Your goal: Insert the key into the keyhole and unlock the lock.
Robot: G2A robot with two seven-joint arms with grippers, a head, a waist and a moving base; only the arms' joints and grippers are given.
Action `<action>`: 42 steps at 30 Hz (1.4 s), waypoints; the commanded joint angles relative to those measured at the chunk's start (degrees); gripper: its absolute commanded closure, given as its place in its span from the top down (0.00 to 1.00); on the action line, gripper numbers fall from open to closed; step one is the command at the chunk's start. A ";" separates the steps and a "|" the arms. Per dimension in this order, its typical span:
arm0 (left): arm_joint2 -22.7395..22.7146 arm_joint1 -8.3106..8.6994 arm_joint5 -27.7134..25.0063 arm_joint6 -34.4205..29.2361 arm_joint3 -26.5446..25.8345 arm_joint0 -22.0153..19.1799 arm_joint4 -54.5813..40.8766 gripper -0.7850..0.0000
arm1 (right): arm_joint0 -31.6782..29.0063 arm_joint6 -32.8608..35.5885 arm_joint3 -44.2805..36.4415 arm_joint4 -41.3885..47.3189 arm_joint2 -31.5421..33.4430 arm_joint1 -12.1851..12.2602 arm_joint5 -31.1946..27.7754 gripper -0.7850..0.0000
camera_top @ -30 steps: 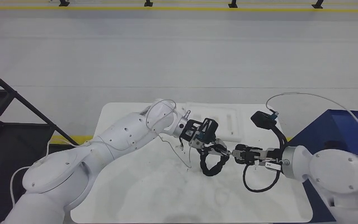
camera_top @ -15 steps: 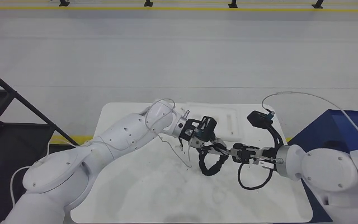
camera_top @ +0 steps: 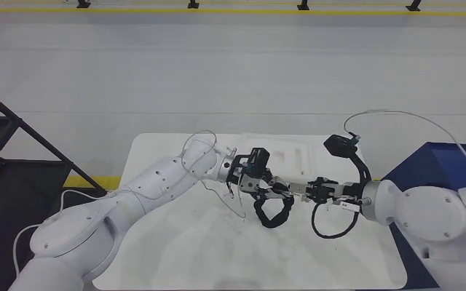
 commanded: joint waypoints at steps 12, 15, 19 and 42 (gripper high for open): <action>1.43 1.87 0.01 -3.65 0.67 0.61 -10.29 0.00 | -3.37 -0.50 2.33 -12.79 -0.23 1.02 -30.68 1.00; 1.43 2.02 0.01 -7.49 -0.24 0.97 -13.62 0.00 | -4.91 -0.97 2.93 -12.77 0.60 1.18 -35.34 1.00; 1.43 2.36 0.01 -13.49 -1.90 0.77 -18.60 0.00 | -5.65 -0.82 3.58 -11.70 0.86 1.23 -37.52 1.00; 1.43 4.13 0.01 -50.51 -6.58 -2.01 -52.54 0.00 | -6.78 -4.71 -2.80 -24.70 -2.15 0.92 -45.16 1.00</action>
